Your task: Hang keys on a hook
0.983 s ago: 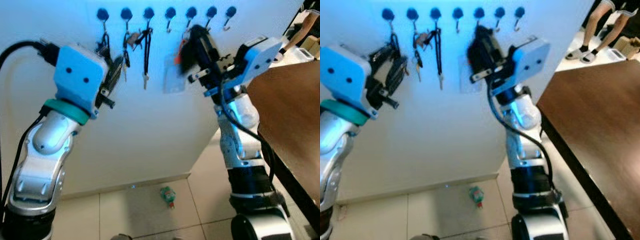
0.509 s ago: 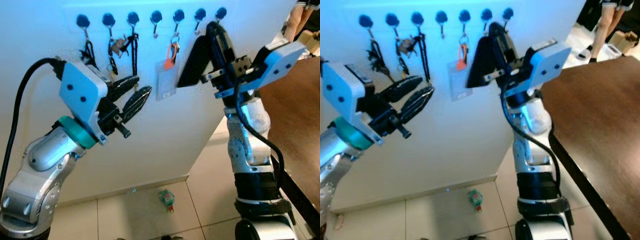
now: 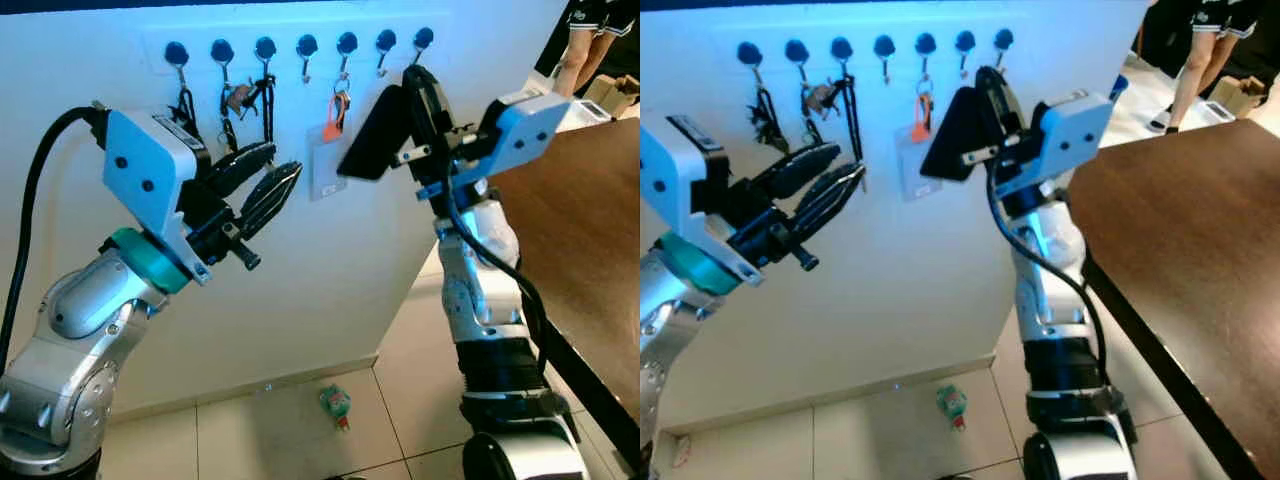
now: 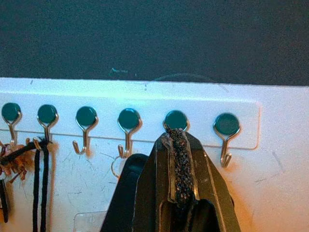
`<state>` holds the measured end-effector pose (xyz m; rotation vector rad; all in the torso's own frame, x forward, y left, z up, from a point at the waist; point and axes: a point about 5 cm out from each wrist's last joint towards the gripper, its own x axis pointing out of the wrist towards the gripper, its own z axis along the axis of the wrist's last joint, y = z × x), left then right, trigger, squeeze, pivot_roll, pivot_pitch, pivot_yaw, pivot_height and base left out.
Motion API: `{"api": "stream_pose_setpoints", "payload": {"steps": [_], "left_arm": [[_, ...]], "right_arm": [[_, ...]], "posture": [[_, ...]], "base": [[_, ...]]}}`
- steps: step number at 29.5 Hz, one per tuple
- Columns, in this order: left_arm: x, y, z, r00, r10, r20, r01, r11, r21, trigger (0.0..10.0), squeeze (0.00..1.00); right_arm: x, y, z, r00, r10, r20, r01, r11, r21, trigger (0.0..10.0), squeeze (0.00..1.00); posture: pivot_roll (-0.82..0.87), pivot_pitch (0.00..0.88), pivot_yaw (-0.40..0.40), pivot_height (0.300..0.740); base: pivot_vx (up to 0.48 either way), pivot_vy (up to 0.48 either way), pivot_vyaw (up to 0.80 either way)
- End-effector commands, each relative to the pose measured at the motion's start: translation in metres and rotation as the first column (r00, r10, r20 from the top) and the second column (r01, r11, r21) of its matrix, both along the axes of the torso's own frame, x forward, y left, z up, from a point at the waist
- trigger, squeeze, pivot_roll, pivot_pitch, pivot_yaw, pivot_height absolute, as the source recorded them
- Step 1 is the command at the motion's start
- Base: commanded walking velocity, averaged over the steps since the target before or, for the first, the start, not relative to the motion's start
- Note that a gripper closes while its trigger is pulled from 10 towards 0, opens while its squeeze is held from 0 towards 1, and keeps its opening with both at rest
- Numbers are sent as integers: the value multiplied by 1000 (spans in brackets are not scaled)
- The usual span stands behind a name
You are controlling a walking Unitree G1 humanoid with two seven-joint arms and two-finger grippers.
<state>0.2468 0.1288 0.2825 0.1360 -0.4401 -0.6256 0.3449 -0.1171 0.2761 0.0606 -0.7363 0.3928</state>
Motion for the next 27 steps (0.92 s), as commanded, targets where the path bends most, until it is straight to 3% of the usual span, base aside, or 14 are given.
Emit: {"api": "stream_pose_setpoints", "payload": {"steps": [1, 10, 27], "left_arm": [[1, 0, -1, 1000, 0, -14, 0, 1000, 16, 10000, 0], [2, -1, 3, 1000, -7, -27, 8, 1000, 14, 10000, 0], [1, -3, 4, 999, -14, -36, 14, 1000, 13, 10000, 0]], "right_arm": [[4, 2, -3, 1000, 1, -22, -1, 1000, 1, 10000, 0], [17, -5, 8, 995, -99, -19, 100, 994, 46, 10000, 0], [28, 7, 7, 998, -56, -34, 57, 998, 2, 10000, 0]], "posture": [[116, 0, 81, 740], [125, 0, 93, 740], [133, 0, 97, 740]], "base": [[0, 0, 0], [0, 0, 0], [0, 0, 0]]}}
